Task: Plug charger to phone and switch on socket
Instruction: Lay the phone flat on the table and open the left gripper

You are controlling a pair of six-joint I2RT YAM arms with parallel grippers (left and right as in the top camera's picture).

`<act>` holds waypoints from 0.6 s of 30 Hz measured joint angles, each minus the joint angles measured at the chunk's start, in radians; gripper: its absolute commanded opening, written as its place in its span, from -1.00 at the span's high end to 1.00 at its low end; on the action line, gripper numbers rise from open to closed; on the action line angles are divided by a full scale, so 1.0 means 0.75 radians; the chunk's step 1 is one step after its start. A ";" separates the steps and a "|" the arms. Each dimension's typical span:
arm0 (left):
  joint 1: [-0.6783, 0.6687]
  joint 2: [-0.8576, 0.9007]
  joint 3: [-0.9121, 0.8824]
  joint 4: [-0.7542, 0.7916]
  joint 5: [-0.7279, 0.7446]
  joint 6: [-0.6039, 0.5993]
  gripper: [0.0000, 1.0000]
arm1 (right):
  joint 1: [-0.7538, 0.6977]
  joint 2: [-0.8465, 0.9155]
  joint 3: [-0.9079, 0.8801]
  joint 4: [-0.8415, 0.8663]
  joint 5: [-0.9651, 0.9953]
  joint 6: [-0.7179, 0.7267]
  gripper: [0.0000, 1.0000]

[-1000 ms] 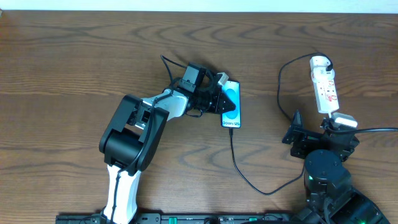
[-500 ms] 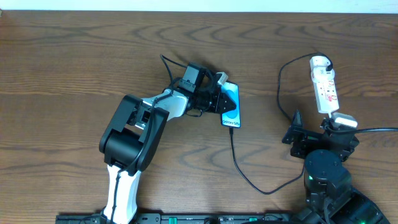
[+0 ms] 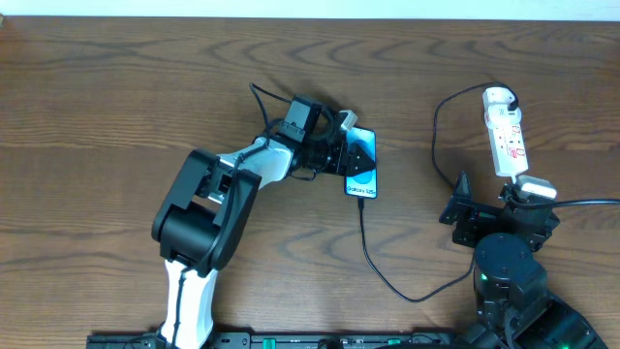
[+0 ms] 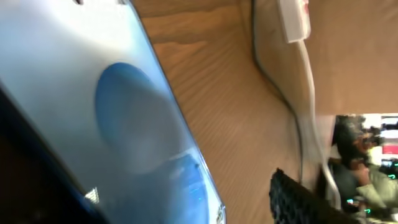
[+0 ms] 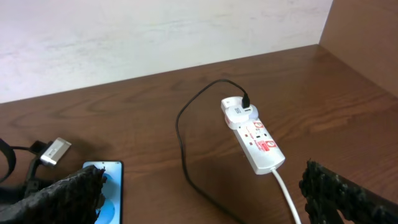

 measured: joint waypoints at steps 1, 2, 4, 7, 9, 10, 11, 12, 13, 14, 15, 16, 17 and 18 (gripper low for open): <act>-0.002 -0.009 0.003 -0.032 -0.026 0.000 -0.52 | 0.000 0.000 0.000 -0.001 0.000 0.000 -0.98; -0.002 -0.014 0.007 -0.053 -0.040 0.002 -0.53 | 0.000 0.000 0.000 0.000 0.000 0.000 -0.99; -0.003 -0.028 0.018 -0.106 -0.087 0.006 -0.58 | 0.000 0.000 0.000 0.000 0.000 0.000 -0.99; -0.009 -0.047 0.028 -0.164 -0.153 0.011 -0.59 | 0.000 0.000 0.000 0.000 0.000 0.000 -0.99; -0.011 -0.053 0.031 -0.175 -0.184 0.011 -0.59 | 0.000 0.000 0.000 0.000 0.000 0.000 -0.99; -0.011 -0.054 0.032 -0.176 -0.192 0.011 -0.60 | 0.000 0.000 0.000 -0.001 0.000 0.000 -0.99; -0.011 -0.055 0.032 -0.176 -0.194 0.011 -0.60 | 0.000 0.000 0.000 0.000 0.000 0.000 -0.99; -0.011 -0.055 0.032 -0.177 -0.198 0.011 -0.58 | 0.000 0.000 0.000 0.000 0.000 0.000 -0.99; -0.012 -0.055 0.032 -0.177 -0.200 0.011 -0.59 | 0.000 0.000 0.000 -0.001 0.000 0.000 -0.98; -0.012 -0.056 0.032 -0.178 -0.202 0.011 -0.59 | 0.000 0.000 0.000 0.000 0.000 0.000 -0.99; -0.012 -0.056 0.032 -0.179 -0.202 0.011 -0.59 | 0.000 0.000 0.000 0.000 0.000 0.000 -0.98; -0.012 -0.056 0.032 -0.179 -0.202 0.011 -0.60 | 0.000 0.000 0.000 -0.001 0.000 0.000 -0.99; -0.012 -0.056 0.032 -0.179 -0.202 0.011 -0.61 | 0.000 0.000 0.000 0.000 0.000 0.000 -0.99; -0.012 -0.056 0.032 -0.179 -0.202 0.011 -0.76 | 0.000 0.000 0.000 -0.001 0.000 0.000 -0.99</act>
